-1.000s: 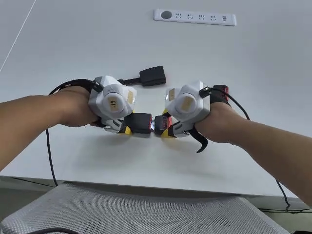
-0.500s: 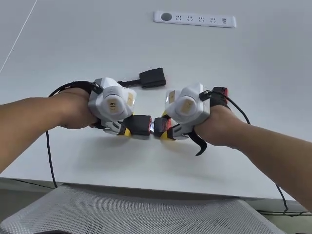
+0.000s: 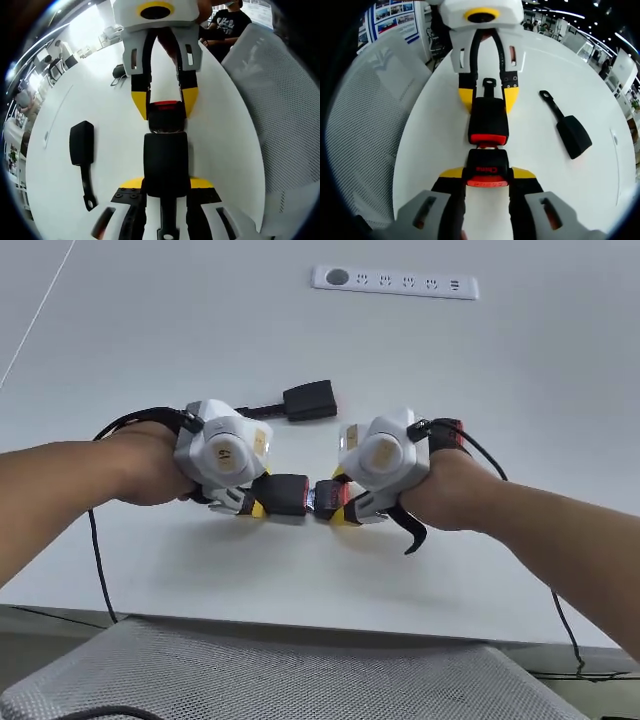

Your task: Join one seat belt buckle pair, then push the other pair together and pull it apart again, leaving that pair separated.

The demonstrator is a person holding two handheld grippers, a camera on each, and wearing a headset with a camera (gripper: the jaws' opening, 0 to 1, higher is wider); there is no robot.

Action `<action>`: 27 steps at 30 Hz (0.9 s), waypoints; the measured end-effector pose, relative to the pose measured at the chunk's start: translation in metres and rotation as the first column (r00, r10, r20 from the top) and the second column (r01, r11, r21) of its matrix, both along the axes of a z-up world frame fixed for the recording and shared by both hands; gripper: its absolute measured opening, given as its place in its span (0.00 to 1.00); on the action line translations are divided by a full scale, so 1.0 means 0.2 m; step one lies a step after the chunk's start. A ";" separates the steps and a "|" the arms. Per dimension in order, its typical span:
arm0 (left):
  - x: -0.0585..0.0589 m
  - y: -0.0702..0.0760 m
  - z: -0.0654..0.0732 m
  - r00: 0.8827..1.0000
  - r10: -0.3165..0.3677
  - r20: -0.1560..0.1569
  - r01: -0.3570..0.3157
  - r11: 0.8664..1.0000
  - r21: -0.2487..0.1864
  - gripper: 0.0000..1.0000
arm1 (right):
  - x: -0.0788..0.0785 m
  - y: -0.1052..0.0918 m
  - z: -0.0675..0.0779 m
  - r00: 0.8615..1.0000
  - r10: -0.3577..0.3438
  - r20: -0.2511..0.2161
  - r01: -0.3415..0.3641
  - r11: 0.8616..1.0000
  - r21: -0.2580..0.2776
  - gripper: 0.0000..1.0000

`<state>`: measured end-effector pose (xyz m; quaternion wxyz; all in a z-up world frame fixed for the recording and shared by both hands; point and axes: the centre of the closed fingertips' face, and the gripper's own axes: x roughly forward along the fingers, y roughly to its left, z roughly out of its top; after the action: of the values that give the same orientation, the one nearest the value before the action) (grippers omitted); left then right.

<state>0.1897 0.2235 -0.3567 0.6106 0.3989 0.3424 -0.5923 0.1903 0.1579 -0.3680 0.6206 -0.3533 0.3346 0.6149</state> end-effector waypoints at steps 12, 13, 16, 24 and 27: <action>-0.01 0.00 0.00 0.999 0.028 -0.031 -0.027 0.999 0.025 0.32 | -0.01 0.01 0.00 1.000 -0.005 0.001 0.005 1.000 0.015 0.33; -0.01 0.00 0.00 0.999 0.028 -0.036 -0.027 0.999 0.029 0.32 | -0.01 0.01 0.00 1.000 -0.005 0.003 0.005 1.000 0.020 0.34; 0.00 0.00 -0.02 0.999 0.029 -0.038 -0.027 0.999 0.043 0.33 | -0.01 0.01 0.00 1.000 -0.012 0.005 0.012 0.999 0.030 0.34; 0.05 0.03 -0.05 0.999 0.036 -0.009 -0.036 0.998 0.044 0.33 | -0.01 0.00 0.04 1.000 -0.019 0.019 0.018 0.999 0.032 0.34; 0.05 0.03 -0.01 0.999 0.045 0.000 -0.045 0.999 0.024 0.33 | 0.02 -0.02 0.09 0.999 -0.043 0.023 0.042 0.998 0.050 0.37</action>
<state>0.2001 0.2304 -0.3584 0.6188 0.3983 0.3587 -0.5743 0.1944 0.1536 -0.3493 0.6461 -0.3380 0.3195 0.6052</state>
